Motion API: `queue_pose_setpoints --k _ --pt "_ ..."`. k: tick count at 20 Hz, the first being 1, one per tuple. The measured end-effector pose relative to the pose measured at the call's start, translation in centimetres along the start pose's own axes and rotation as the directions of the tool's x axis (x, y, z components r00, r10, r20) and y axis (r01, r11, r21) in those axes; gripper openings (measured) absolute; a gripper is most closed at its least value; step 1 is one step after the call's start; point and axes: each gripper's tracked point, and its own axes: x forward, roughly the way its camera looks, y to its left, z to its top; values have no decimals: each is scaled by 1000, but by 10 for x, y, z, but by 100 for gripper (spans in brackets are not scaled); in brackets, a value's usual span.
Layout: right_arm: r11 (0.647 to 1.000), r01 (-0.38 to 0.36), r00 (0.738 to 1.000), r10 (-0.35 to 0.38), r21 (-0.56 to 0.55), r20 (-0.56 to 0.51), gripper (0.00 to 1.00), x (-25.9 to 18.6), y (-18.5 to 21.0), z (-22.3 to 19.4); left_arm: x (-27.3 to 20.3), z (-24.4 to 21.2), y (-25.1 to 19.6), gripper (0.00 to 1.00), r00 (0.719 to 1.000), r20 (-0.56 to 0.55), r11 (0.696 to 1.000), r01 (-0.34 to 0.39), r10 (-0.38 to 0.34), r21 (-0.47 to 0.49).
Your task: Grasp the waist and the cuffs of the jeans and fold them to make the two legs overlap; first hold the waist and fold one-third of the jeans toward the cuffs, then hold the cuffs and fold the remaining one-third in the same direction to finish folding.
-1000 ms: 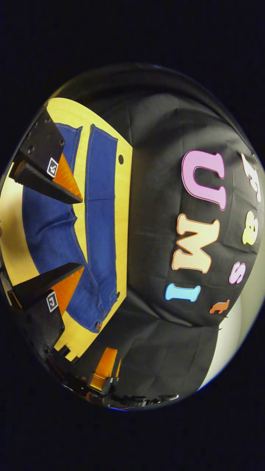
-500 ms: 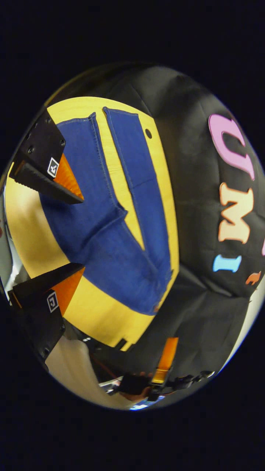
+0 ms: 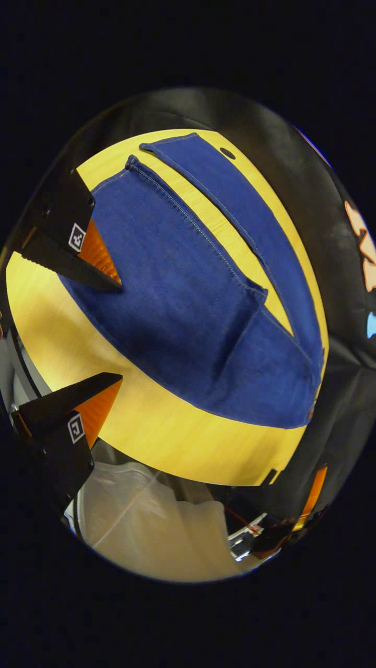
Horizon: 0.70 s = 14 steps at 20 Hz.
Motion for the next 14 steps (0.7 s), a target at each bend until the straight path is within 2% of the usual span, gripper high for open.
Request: queue_pose_setpoints --k 1,2,3,6,7,8,9,10,13,14 --pt "1000 8 1000 -8 3 -6 98 1 -2 -2 2 -6 0 95 1000 -30 1000 -1 1 26" --pt "1000 16 1000 -16 7 -10 94 1 -5 -4 2 -12 1 95 998 -58 999 0 3 49" --pt "1000 23 1000 -23 12 -12 98 0 -8 -6 2 -17 4 94 997 -79 998 1 4 66" --pt "999 46 999 -45 26 -14 98 -1 -17 -5 5 -22 14 92 995 -99 997 11 -3 82" --pt "998 53 999 -52 28 -15 98 -1 -19 -5 7 -25 17 95 994 -113 997 17 -8 82" --pt "998 58 998 -57 29 -17 93 -1 -21 -5 7 -26 18 91 993 -120 995 21 -10 95" --pt "998 62 998 -62 30 -18 93 0 -23 -6 7 -27 19 91 992 -127 993 28 -13 115" --pt "997 64 998 -64 35 -18 98 1 -25 -5 8 -26 18 90 990 -140 991 35 -16 132" --pt "996 64 998 -63 68 -15 98 5 -27 -6 8 -27 20 90 985 -171 988 42 -16 146" --pt "995 62 998 -61 80 -16 98 6 -27 -6 8 -28 20 86 982 -186 988 44 -16 150"
